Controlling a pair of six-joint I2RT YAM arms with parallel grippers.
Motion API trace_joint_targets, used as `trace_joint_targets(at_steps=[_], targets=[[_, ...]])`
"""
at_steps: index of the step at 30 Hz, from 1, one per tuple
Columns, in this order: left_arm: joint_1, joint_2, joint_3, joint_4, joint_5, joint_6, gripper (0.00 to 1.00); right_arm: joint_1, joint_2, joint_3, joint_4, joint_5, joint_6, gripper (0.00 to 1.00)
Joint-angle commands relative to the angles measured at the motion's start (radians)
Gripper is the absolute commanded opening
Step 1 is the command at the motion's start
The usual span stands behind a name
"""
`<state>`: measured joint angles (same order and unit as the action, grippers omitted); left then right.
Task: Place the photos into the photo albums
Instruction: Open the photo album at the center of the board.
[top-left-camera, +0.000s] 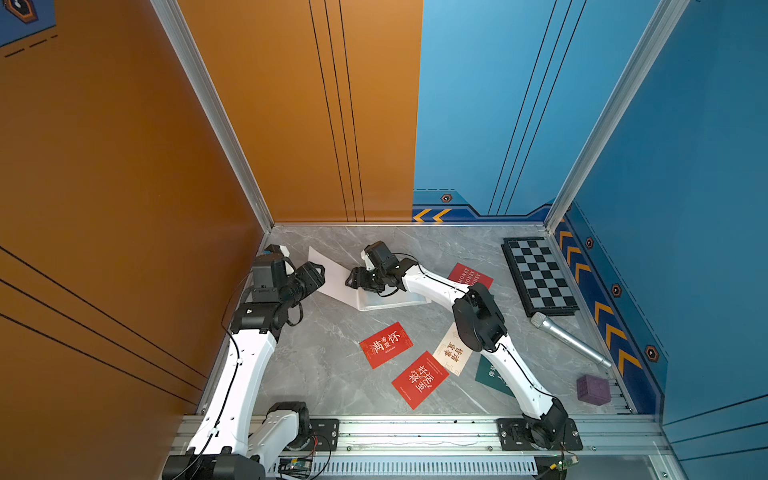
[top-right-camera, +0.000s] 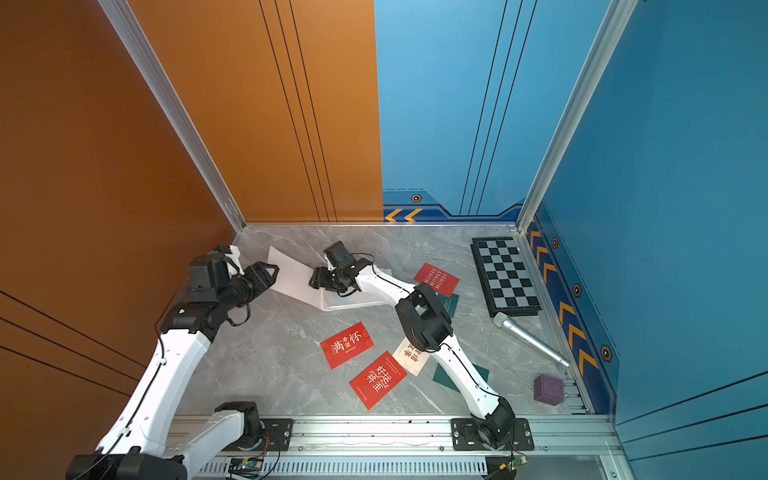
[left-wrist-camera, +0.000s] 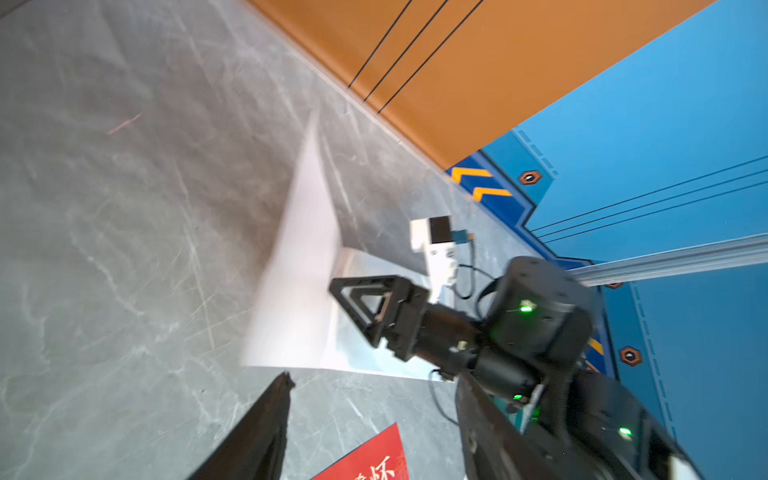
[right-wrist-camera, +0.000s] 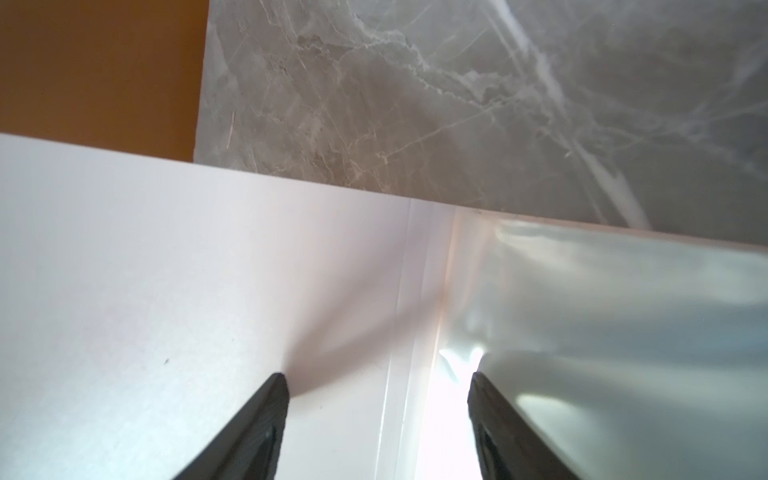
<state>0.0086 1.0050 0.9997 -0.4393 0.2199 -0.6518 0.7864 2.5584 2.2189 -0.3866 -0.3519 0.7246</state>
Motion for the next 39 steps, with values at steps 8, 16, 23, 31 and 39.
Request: trace_joint_targets(at_steps=[8,16,23,31,39], targets=[[-0.056,0.245,0.086,0.014,-0.009,0.073,0.65,0.050,0.050,0.075,-0.270,0.153,-0.161,0.65],[-0.021,0.513,0.086,0.062,-0.022,0.095,0.56,0.025,-0.039,-0.010,-0.238,0.118,-0.160,0.66],[-0.009,0.541,-0.064,0.197,-0.074,0.134,0.54,-0.049,-0.217,-0.220,-0.103,0.080,-0.119,0.66],[-0.005,0.565,-0.195,0.353,-0.003,0.162,0.47,-0.195,-0.358,-0.416,0.007,0.108,-0.027,0.66],[-0.029,0.580,-0.238,0.408,-0.001,0.178,0.42,-0.196,-0.318,-0.444,0.085,0.103,0.045,0.66]])
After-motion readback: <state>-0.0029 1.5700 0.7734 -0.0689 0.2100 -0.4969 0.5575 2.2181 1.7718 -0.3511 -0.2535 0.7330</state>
